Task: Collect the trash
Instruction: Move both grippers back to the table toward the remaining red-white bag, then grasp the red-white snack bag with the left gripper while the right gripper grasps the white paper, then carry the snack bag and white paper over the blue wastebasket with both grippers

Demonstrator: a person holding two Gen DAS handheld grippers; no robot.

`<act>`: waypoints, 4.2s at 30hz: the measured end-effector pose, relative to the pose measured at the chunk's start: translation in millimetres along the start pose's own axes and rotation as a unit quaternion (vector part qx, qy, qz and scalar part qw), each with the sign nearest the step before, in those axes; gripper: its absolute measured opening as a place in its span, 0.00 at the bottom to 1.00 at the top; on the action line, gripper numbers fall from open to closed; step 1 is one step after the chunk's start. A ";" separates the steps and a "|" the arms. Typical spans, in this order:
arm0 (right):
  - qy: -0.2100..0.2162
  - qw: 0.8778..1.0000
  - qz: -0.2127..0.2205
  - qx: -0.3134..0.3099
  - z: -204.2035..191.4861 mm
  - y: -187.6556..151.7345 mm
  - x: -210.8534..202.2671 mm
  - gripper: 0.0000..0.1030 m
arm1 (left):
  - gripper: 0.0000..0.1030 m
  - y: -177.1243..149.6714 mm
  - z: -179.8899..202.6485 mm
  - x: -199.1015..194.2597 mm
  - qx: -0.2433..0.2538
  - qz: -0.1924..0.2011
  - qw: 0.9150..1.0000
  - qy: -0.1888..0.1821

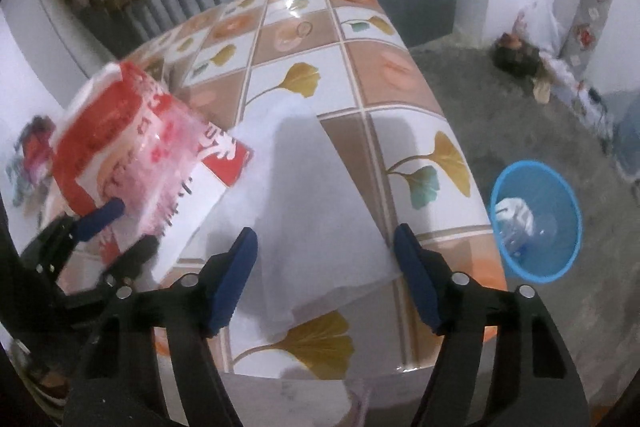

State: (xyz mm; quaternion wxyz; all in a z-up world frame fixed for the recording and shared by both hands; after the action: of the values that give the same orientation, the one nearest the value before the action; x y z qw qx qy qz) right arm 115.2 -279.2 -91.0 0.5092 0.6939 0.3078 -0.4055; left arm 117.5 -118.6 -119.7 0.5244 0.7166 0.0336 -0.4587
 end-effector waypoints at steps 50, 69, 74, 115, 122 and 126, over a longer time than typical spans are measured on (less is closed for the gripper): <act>0.004 1.000 0.005 0.016 -0.8 -3.3 1.7 0.06 | 0.47 -4.4 9.3 -0.6 0.018 0.016 0.999 -0.040; 0.007 1.000 0.006 0.025 -1.2 -2.9 0.6 0.01 | 0.07 -3.9 1.5 -3.3 -0.008 0.022 0.997 -0.067; 0.012 0.999 0.013 0.035 0.1 -1.8 -4.9 0.00 | 0.04 0.1 -0.9 -11.1 -0.018 0.035 0.997 -0.070; 0.005 0.982 0.159 0.105 65.3 16.2 -107.1 0.00 | 0.02 72.1 38.4 -110.2 0.022 0.148 0.985 -0.082; -0.027 0.969 0.185 0.162 122.0 -1.1 -130.0 0.00 | 0.02 105.3 93.4 -103.5 0.063 0.144 0.977 -0.143; -0.042 0.959 0.190 0.204 157.3 -18.0 -135.3 0.00 | 0.02 124.5 134.4 -83.2 0.088 0.120 0.972 -0.183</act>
State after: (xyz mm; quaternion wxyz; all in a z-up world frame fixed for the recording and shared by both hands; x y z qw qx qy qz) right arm -4.3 -426.2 -4.6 0.4369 0.8109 0.0590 -0.3846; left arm 51.8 -243.5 23.7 0.5079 0.6624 -0.1898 -0.5170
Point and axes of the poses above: each gripper's, at about its wrist camera, not at the fingertips, and x roughly the way its jaws point, z to its right, y to its top, the point moved 7 cm from there along x, roughly the way its jaws point, and after that the axes turned 1 degree about z, right-handed, at the moved point
